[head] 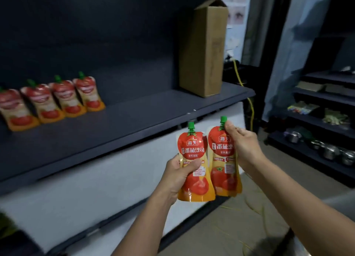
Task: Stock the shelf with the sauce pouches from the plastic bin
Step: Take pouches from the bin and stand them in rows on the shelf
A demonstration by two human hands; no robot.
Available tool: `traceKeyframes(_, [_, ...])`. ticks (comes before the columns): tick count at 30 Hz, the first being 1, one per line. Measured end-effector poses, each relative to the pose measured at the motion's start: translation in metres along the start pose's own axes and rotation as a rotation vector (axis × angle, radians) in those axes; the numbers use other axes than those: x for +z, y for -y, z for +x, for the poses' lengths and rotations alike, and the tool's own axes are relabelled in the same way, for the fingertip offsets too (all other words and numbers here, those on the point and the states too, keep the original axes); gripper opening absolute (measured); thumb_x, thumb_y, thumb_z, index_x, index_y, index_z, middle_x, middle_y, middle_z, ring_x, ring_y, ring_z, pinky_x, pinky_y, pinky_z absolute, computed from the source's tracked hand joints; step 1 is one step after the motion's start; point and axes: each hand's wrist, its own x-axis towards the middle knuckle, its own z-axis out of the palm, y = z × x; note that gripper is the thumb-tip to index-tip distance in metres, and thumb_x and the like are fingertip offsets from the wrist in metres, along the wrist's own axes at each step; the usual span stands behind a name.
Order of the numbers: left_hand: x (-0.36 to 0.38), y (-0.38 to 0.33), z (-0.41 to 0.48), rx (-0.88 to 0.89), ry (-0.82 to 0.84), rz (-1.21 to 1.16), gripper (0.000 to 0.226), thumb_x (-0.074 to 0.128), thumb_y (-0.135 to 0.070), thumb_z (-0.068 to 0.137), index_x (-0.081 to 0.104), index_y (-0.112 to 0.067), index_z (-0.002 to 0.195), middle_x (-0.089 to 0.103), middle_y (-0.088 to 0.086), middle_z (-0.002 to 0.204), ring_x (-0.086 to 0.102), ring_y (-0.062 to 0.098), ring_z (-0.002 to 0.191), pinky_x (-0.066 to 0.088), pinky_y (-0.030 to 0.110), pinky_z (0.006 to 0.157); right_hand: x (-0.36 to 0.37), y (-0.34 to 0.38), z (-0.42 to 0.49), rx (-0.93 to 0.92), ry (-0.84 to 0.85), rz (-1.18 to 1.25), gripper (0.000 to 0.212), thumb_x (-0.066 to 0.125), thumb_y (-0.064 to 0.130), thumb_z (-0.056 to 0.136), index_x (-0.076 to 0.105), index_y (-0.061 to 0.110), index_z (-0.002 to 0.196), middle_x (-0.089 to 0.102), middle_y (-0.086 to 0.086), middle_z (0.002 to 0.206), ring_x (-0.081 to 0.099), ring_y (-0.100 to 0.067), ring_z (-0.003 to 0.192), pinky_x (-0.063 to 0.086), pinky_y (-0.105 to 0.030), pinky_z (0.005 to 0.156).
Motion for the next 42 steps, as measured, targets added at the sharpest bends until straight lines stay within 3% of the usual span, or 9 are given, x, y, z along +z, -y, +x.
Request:
traceKeyframes(3, [-0.057, -0.028, 0.006, 0.053, -0.125, -0.013, 0.034, 0.071, -0.036, 0.085, 0.065, -0.016, 0.111, 0.077, 0.007, 0.098, 0.074, 0.026, 0.089, 0.057, 0.047, 0.087, 0.071, 0.002, 0.022, -0.035, 0.087, -0.031, 0.032, 0.059, 0.038, 0.091, 0.068, 0.008, 0.091, 0.075, -0.010, 0.082, 0.073, -0.021, 0.071, 0.056, -0.033, 0.065])
traceKeyframes(9, [-0.178, -0.083, 0.025, 0.196, -0.321, -0.015, 0.027, 0.068, -0.034, 0.087, 0.067, -0.016, 0.107, 0.077, 0.006, 0.095, 0.075, 0.025, 0.086, 0.059, 0.041, 0.081, 0.209, 0.007, 0.071, -0.127, 0.271, -0.061, 0.027, 0.051, 0.031, 0.097, 0.065, 0.009, 0.093, 0.070, -0.007, 0.083, 0.068, -0.018, 0.073, 0.052, -0.031, 0.063])
traceKeyframes(13, [-0.251, -0.111, 0.044, 0.279, -0.428, 0.001, 0.026, 0.070, -0.031, 0.087, 0.065, -0.017, 0.108, 0.077, 0.005, 0.095, 0.075, 0.022, 0.084, 0.060, 0.038, 0.076, 0.286, 0.006, 0.108, -0.189, 0.336, 0.027, 0.022, 0.050, 0.024, 0.098, 0.065, 0.008, 0.095, 0.068, -0.012, 0.092, 0.066, -0.024, 0.085, 0.054, -0.042, 0.078])
traceKeyframes(17, [-0.307, -0.133, 0.068, 0.338, -0.503, 0.043, 0.021, 0.070, -0.034, 0.087, 0.065, -0.025, 0.105, 0.076, -0.002, 0.098, 0.074, 0.017, 0.089, 0.059, 0.036, 0.079, 0.341, -0.001, 0.141, -0.214, 0.385, 0.033, 0.021, 0.048, 0.025, 0.099, 0.066, 0.015, 0.095, 0.069, -0.008, 0.097, 0.065, -0.021, 0.090, 0.053, -0.037, 0.080])
traceKeyframes(23, [-0.359, -0.141, 0.107, 0.401, -0.550, 0.076, 0.020, 0.069, -0.028, 0.088, 0.067, -0.020, 0.106, 0.075, 0.003, 0.105, 0.072, 0.019, 0.095, 0.057, 0.038, 0.087, 0.379, -0.028, 0.179, -0.183, 0.423, -0.075, 0.016, 0.053, 0.025, 0.097, 0.068, 0.018, 0.097, 0.072, -0.002, 0.093, 0.069, -0.017, 0.087, 0.053, -0.034, 0.077])
traceKeyframes(30, [-0.378, -0.147, 0.152, 0.476, -0.560, 0.024, 0.022, 0.066, -0.024, 0.088, 0.066, -0.022, 0.110, 0.074, 0.001, 0.108, 0.071, 0.017, 0.100, 0.056, 0.034, 0.086, 0.368, -0.033, 0.217, -0.263, 0.538, -0.382, 0.004, 0.070, 0.025, 0.084, 0.069, 0.021, 0.086, 0.072, 0.009, 0.078, 0.069, -0.002, 0.069, 0.048, -0.016, 0.058])
traceKeyframes(34, [-0.384, -0.157, 0.183, 0.484, -0.586, -0.002, 0.025, 0.066, -0.022, 0.090, 0.065, -0.019, 0.115, 0.074, 0.000, 0.109, 0.071, 0.016, 0.100, 0.056, 0.031, 0.084, 0.379, -0.026, 0.267, -0.268, 0.558, -0.449, 0.017, 0.066, 0.029, 0.087, 0.069, 0.013, 0.081, 0.071, 0.004, 0.070, 0.065, -0.005, 0.055, 0.048, -0.024, 0.051])
traceKeyframes(38, [-0.389, -0.162, 0.208, 0.482, -0.636, -0.013, 0.025, 0.068, -0.025, 0.089, 0.066, -0.021, 0.113, 0.075, -0.001, 0.108, 0.071, 0.016, 0.100, 0.056, 0.035, 0.087, 0.406, -0.024, 0.322, -0.249, 0.601, -0.395, 0.016, 0.065, 0.025, 0.089, 0.069, 0.009, 0.088, 0.071, 0.000, 0.084, 0.067, -0.013, 0.071, 0.053, -0.028, 0.060])
traceKeyframes(42, [-0.391, -0.161, 0.223, 0.485, -0.653, -0.030, 0.022, 0.067, -0.023, 0.089, 0.065, -0.022, 0.112, 0.075, -0.002, 0.107, 0.071, 0.015, 0.098, 0.056, 0.032, 0.083, 0.436, -0.027, 0.359, -0.188, 0.669, -0.308, 0.012, 0.065, 0.020, 0.089, 0.069, 0.010, 0.094, 0.071, -0.006, 0.096, 0.068, -0.016, 0.080, 0.054, -0.026, 0.058])
